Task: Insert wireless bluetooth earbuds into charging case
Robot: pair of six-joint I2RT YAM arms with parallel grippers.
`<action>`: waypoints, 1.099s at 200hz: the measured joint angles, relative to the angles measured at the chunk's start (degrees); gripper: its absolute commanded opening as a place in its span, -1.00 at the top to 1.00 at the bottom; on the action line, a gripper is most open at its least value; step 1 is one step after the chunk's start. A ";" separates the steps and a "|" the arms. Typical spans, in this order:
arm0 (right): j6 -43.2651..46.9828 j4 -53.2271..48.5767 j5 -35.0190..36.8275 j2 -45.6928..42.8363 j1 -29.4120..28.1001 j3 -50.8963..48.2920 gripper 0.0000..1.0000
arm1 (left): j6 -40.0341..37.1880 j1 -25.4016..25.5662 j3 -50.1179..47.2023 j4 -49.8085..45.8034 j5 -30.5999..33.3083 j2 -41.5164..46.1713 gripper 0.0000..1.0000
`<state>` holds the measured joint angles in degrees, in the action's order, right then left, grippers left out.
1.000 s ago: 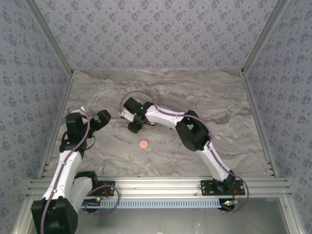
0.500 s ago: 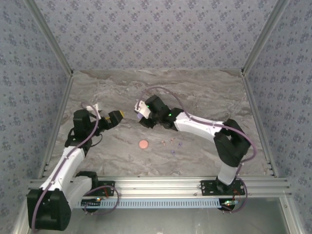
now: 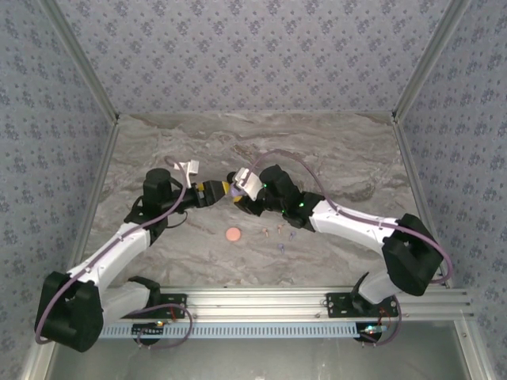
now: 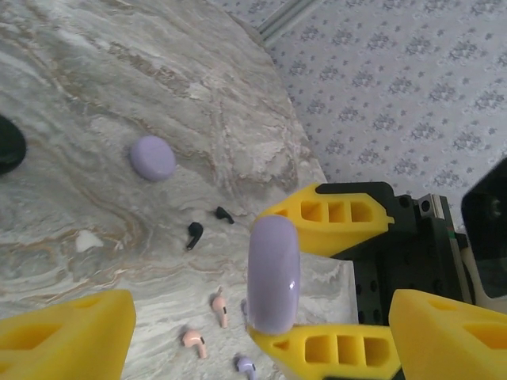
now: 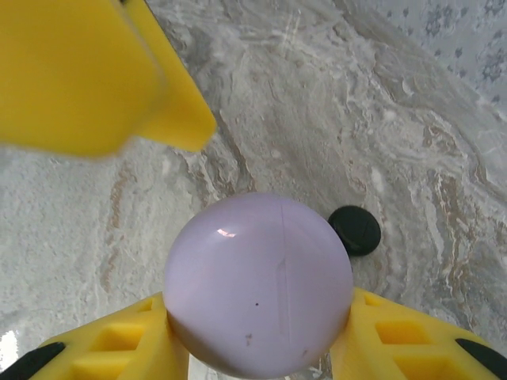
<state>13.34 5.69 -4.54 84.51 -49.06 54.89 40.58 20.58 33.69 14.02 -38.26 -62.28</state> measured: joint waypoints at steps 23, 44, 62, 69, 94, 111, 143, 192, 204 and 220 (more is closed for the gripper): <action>-0.33 1.29 -0.92 -1.20 0.07 -0.35 0.10 | -0.04 1.36 0.59 1.09 -0.61 -1.33 -0.51; -0.44 1.86 -1.42 -1.75 0.09 -0.44 0.09 | -0.35 2.34 1.05 1.29 -1.49 -2.54 -0.38; -0.46 2.08 -1.70 -1.88 0.09 -0.46 0.09 | -0.63 3.26 1.55 1.55 -2.14 -3.45 -0.25; -0.44 2.14 -1.79 -1.88 0.09 -0.46 0.09 | -0.72 3.63 1.81 1.62 -2.49 -3.80 -0.19; -0.44 2.19 -2.36 -1.90 0.09 -0.46 0.09 | -0.87 4.52 2.51 2.21 -3.10 -4.74 0.08; -0.44 2.16 -2.38 -1.90 0.09 -0.46 0.09 | -1.16 4.74 2.82 2.58 -3.21 -5.14 0.27; -0.42 2.12 -2.38 -1.97 0.20 -0.44 0.06 | -1.53 4.94 3.02 2.54 -2.78 -5.44 0.58; -1.14 0.37 -6.45 -2.86 2.03 -0.46 -0.62 | -2.49 5.77 2.89 3.52 -2.40 -4.72 0.66; -1.55 -0.46 -8.52 -4.42 3.15 -0.87 -0.79 | -3.61 6.29 2.14 5.29 -1.33 -3.41 0.67; -3.15 -0.81 -11.93 -8.48 5.09 -2.58 -0.94 | -5.46 7.39 0.15 8.76 0.46 -0.72 0.70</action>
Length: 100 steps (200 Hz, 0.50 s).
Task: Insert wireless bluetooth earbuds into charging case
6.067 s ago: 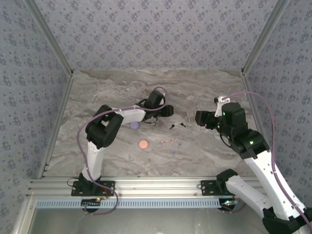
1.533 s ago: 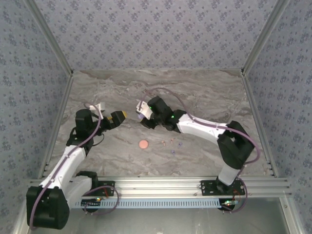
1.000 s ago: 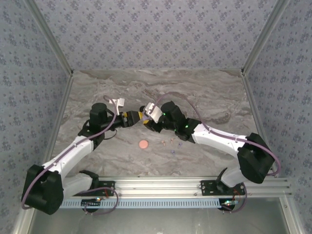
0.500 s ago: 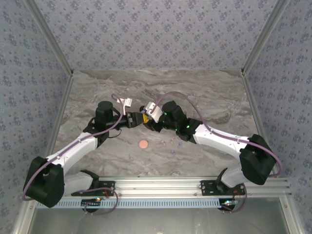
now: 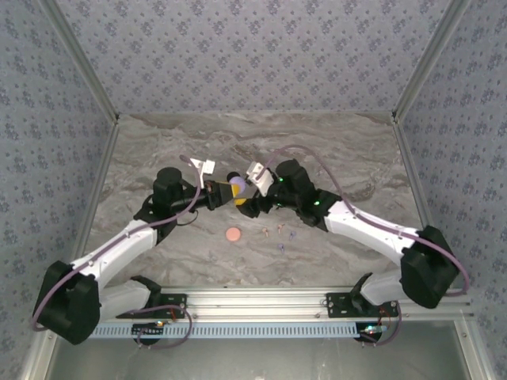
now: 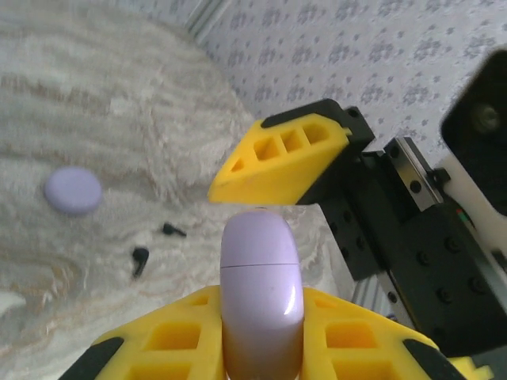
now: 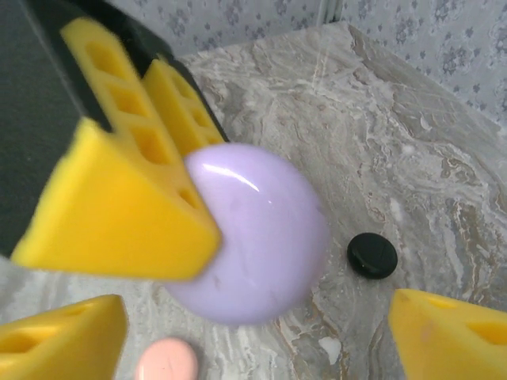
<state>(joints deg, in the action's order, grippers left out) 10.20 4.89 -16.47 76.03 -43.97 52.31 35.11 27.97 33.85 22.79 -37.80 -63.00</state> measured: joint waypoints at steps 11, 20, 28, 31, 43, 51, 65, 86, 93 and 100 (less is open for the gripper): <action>-0.74 0.00 -2.54 -3.28 1.57 -1.44 -0.97 | -1.53 0.94 -1.53 2.71 1.53 1.86 0.71; -1.86 0.00 -4.85 -6.21 3.15 -2.56 -0.98 | -3.02 1.81 -2.58 4.90 2.82 3.19 0.73; -2.89 0.09 -6.99 -8.87 4.68 -3.48 -0.99 | -4.26 2.64 -3.43 7.15 3.89 4.15 0.76; -3.26 0.24 -7.72 -9.64 5.22 -3.76 -0.99 | -4.83 3.04 -3.85 8.20 4.52 4.55 0.77; -4.98 0.79 -10.49 -13.25 7.39 -4.96 -0.99 | -7.10 4.57 -5.27 12.04 6.23 5.86 0.83; -6.16 1.38 -12.07 -15.37 8.61 -5.64 -0.99 | -8.55 5.62 -6.19 14.69 7.26 6.54 0.87; -8.20 2.40 -14.36 -18.43 10.19 -6.16 -0.97 | -11.04 7.30 -7.06 18.27 8.61 7.41 0.91; -10.60 4.68 -16.68 -21.14 11.10 -6.14 -0.94 | -14.32 9.29 -7.06 22.93 9.70 7.52 0.96; -10.97 4.92 -17.38 -21.40 11.08 -5.92 -0.93 | -15.10 9.75 -7.06 23.91 10.01 7.50 0.97; -11.13 4.96 -17.81 -21.35 10.84 -5.46 -0.92 | -15.91 10.27 -7.04 25.00 10.19 7.45 0.98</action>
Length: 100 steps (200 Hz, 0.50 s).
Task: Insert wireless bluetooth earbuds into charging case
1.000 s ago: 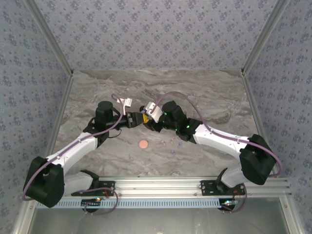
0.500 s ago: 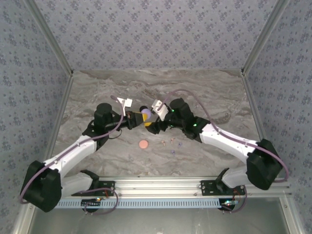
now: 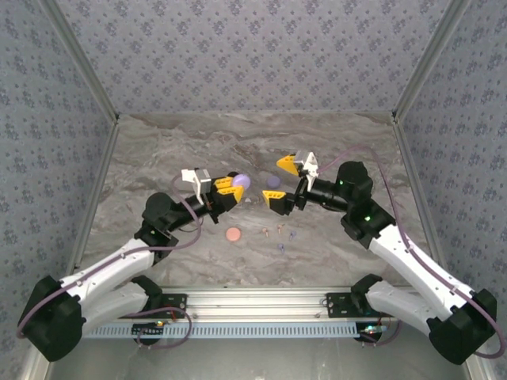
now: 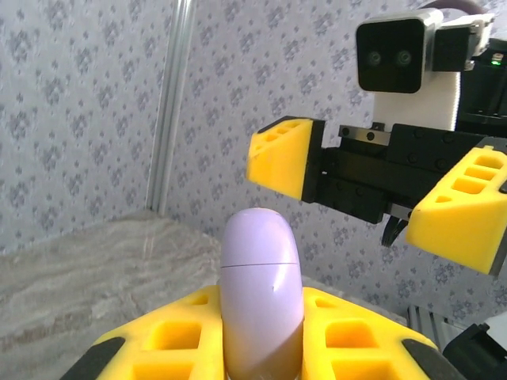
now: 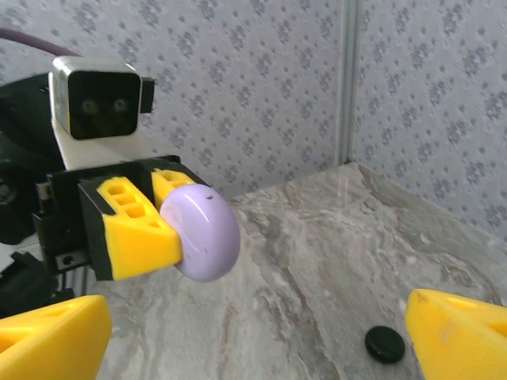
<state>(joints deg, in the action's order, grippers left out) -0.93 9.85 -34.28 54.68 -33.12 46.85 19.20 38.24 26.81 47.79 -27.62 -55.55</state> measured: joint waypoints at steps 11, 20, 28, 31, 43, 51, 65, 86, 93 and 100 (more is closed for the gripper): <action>0.00 -0.09 -0.42 0.66 -0.74 1.09 -0.92 | -0.85 0.72 0.02 1.36 0.02 -0.09 1.00; 0.07 -0.17 -0.50 1.40 -1.49 2.08 -0.91 | -1.51 1.27 0.09 2.25 0.02 -0.26 1.00; 0.17 -0.17 -0.61 2.10 -2.19 2.93 -0.90 | -2.01 1.77 0.33 2.75 0.00 -0.50 1.00; 0.28 -0.17 -0.70 2.47 -2.47 3.28 -0.90 | -2.25 1.99 0.48 2.95 0.00 -0.61 1.00; 0.31 -0.15 -0.90 3.50 -3.19 4.24 -0.88 | -2.78 2.56 0.85 3.45 -0.02 -0.83 1.00; 0.33 -0.17 -1.01 4.24 -3.37 4.81 -0.85 | -3.13 2.80 1.03 3.56 -0.02 -0.85 1.00; 0.42 -0.20 -1.07 5.62 -3.41 5.68 -0.83 | -3.45 3.06 1.38 3.89 -0.07 -0.85 1.00; 0.50 -0.39 -1.05 7.19 -3.41 6.47 -0.77 | -3.76 3.15 1.66 4.63 -0.17 -0.85 1.00; 0.50 -0.57 -0.92 7.48 -3.41 6.64 -0.77 | -3.78 3.15 1.64 4.76 -0.17 -0.85 1.00; 0.50 -0.61 -0.81 7.69 -3.41 6.75 -0.75 | -3.78 3.15 1.66 4.74 -0.17 -0.85 1.00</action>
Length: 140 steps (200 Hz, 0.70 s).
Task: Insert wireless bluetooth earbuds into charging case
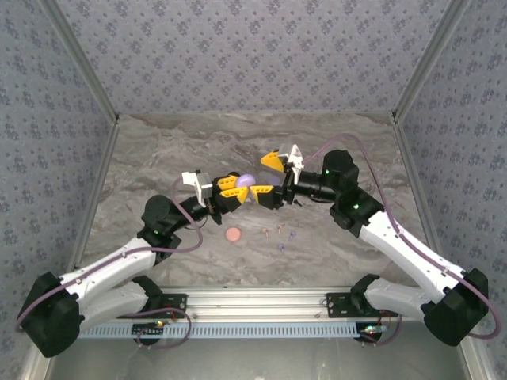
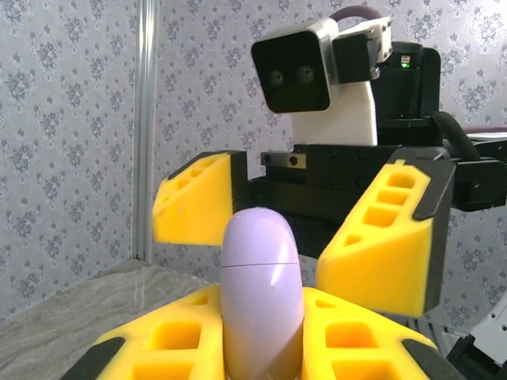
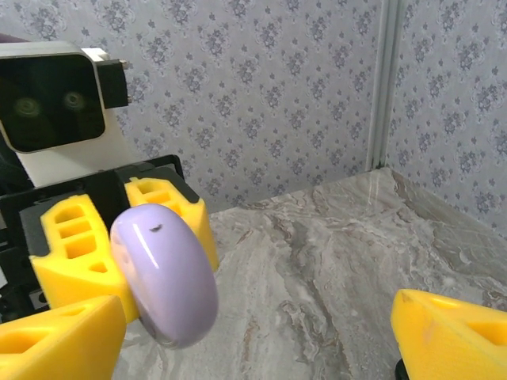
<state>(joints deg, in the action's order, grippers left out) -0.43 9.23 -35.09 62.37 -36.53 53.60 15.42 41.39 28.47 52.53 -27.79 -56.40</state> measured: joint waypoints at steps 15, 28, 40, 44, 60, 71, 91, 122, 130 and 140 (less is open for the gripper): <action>0.00 0.00 0.50 0.15 0.00 0.13 -0.73 | -0.02 0.00 0.00 0.00 -0.02 0.00 1.00; 0.00 0.00 0.94 0.17 0.15 0.24 -0.70 | -0.20 0.00 0.00 0.00 -0.04 -0.02 1.00; 0.00 0.00 1.03 0.20 0.28 0.35 -0.69 | -0.42 0.00 0.00 0.00 0.00 -0.02 1.00; 0.00 -0.02 1.03 0.20 0.28 0.39 -0.68 | -0.44 0.00 0.02 0.00 0.00 -0.04 1.00; 0.00 -0.33 0.98 0.37 0.48 0.81 -0.68 | -0.48 0.00 0.31 0.00 0.04 -0.28 1.00; 0.00 -0.63 0.96 0.50 0.76 1.20 -0.68 | -0.63 0.00 0.61 -0.02 0.20 -0.57 1.00; 0.02 -1.14 0.74 0.81 1.14 1.97 -0.68 | -0.63 -0.02 0.98 0.00 0.31 -0.98 1.00; 0.24 -1.73 0.24 1.46 1.66 3.02 -0.68 | -0.63 -0.13 1.11 -0.02 0.68 -1.16 1.00; 0.24 -1.75 0.09 1.62 1.77 3.17 -0.68 | -0.63 -0.11 1.16 -0.02 0.83 -1.18 1.00; 0.31 -1.79 -0.04 1.70 1.90 3.34 -0.68 | -0.63 -0.11 1.29 0.00 0.85 -1.40 1.00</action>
<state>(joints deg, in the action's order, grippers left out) -0.12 7.44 -35.14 64.07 -34.63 56.95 14.79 41.28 29.76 52.53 -26.94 -57.80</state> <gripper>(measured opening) 0.841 0.193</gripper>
